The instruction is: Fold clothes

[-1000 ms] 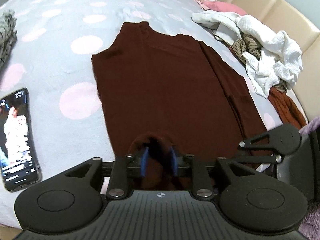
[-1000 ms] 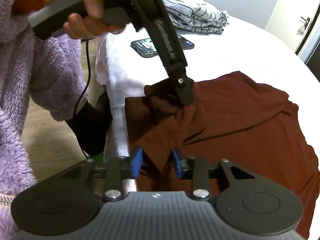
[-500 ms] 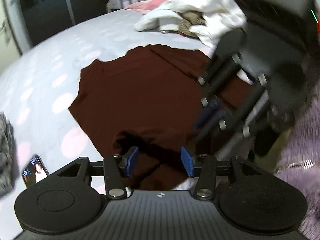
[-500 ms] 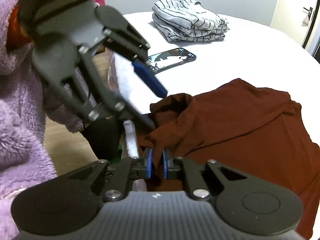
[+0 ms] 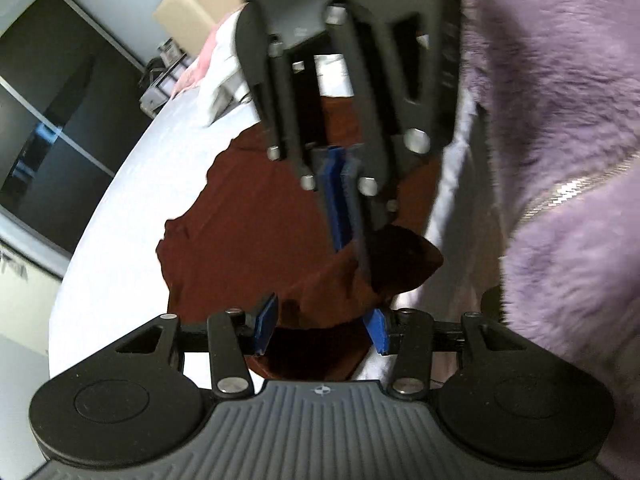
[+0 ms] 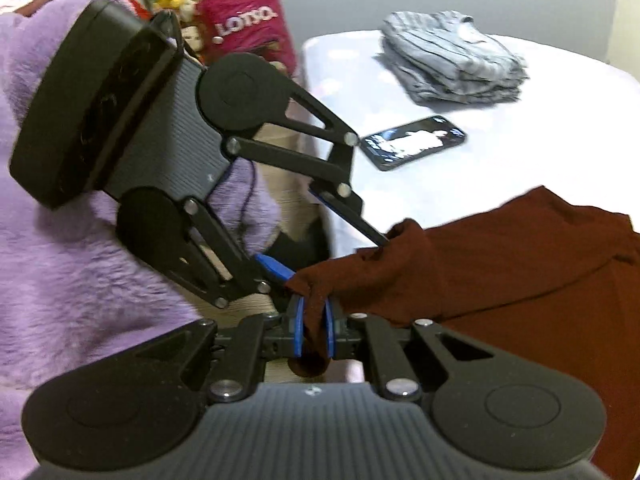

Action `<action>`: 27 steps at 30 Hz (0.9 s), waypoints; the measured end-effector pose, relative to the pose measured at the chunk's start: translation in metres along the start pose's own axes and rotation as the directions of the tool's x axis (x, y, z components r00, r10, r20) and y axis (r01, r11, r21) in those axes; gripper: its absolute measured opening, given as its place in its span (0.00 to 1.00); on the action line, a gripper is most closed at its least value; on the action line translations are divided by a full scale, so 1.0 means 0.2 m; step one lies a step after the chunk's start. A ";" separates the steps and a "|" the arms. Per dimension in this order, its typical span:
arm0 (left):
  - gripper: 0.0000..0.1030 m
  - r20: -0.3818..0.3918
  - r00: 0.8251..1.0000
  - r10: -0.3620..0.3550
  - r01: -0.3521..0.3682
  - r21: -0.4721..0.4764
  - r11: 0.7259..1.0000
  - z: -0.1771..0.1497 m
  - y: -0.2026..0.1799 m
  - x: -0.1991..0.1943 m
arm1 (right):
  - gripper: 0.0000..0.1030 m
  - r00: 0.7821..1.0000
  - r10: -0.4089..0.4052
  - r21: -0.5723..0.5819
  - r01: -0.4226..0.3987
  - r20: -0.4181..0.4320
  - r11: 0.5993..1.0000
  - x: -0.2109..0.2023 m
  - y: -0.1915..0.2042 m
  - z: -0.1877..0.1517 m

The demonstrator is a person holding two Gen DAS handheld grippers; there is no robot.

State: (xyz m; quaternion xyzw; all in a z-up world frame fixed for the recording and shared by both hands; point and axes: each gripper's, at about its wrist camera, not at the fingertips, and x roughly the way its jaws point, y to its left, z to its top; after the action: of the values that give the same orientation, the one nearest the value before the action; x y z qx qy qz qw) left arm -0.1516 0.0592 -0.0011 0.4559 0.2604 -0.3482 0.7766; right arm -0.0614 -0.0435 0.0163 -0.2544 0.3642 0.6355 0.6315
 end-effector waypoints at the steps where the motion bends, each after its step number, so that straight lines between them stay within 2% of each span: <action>1: 0.41 0.003 1.000 -0.003 0.003 0.008 1.000 0.00 -0.01 -0.01 | 0.13 1.000 0.015 0.003 -0.015 0.006 1.000 -0.01 0.01 0.00; 5: 0.31 0.004 1.000 -0.009 0.008 0.018 1.000 0.00 -0.04 -0.04 | 0.13 0.998 0.062 0.011 -0.063 0.023 0.998 -0.05 0.02 0.03; 7: 0.18 -0.001 1.000 -0.027 0.027 0.022 0.999 0.01 -0.04 -0.06 | 0.13 0.997 0.067 0.005 -0.067 0.023 0.998 -0.06 0.03 0.03; 9: 0.11 -0.007 0.999 -0.045 0.045 0.017 0.999 0.01 -0.04 -0.07 | 0.13 0.997 0.069 0.000 -0.069 0.023 0.998 -0.07 0.04 0.03; 12: 0.05 -0.021 0.996 -0.083 0.083 -0.004 0.997 0.02 -0.03 -0.10 | 0.14 0.998 0.066 -0.023 -0.066 0.018 0.998 -0.08 0.07 0.03; 14: 0.05 -0.032 0.993 -0.110 0.109 -0.042 0.993 0.02 0.00 -0.11 | 0.19 0.998 0.065 -0.036 -0.064 0.012 0.997 -0.08 0.09 0.03; 15: 0.04 -0.036 0.991 -0.127 0.124 -0.072 0.990 0.02 0.01 -0.12 | 0.24 0.998 0.060 -0.043 -0.060 0.012 0.997 -0.09 0.09 0.02; 16: 0.04 -0.040 0.989 -0.142 0.137 -0.110 0.984 0.03 0.03 -0.13 | 0.35 0.998 0.056 -0.049 -0.055 0.013 0.997 -0.10 0.10 0.02; 17: 0.04 -0.045 0.987 -0.155 0.147 -0.145 0.979 0.03 0.05 -0.13 | 0.39 0.999 0.048 -0.052 -0.047 0.016 0.998 -0.11 0.11 0.01; 20: 0.04 -0.058 0.981 -0.187 0.164 -0.275 0.947 0.04 0.12 -0.14 | 0.43 0.999 0.035 -0.063 -0.033 0.024 0.997 -0.14 0.13 0.00; 22: 0.04 -0.052 0.979 -0.197 0.164 -0.370 0.914 0.04 0.18 -0.15 | 0.46 0.999 0.023 -0.073 -0.020 0.036 0.997 -0.15 0.15 0.00; 23: 0.04 -0.040 0.979 -0.198 0.164 -0.418 0.894 0.04 0.22 -0.16 | 0.47 0.999 0.021 -0.078 -0.018 0.038 0.997 -0.16 0.16 0.00; 25: 0.04 -0.019 0.979 -0.205 0.166 -0.514 0.842 0.02 0.31 -0.16 | 0.57 0.999 0.013 -0.090 -0.009 0.041 0.996 -0.16 0.18 -0.01; 27: 0.04 -0.006 0.978 -0.209 0.165 -0.594 0.787 0.00 0.38 -0.17 | 0.57 0.999 0.000 -0.109 0.004 0.042 0.994 -0.16 0.21 -0.02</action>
State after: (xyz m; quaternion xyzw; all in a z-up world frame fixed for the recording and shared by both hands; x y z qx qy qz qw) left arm -0.1132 0.0944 0.0630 0.1761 0.4270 -0.3085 0.8316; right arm -0.1003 -0.0634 0.0447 -0.2752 0.3154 0.6590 0.6249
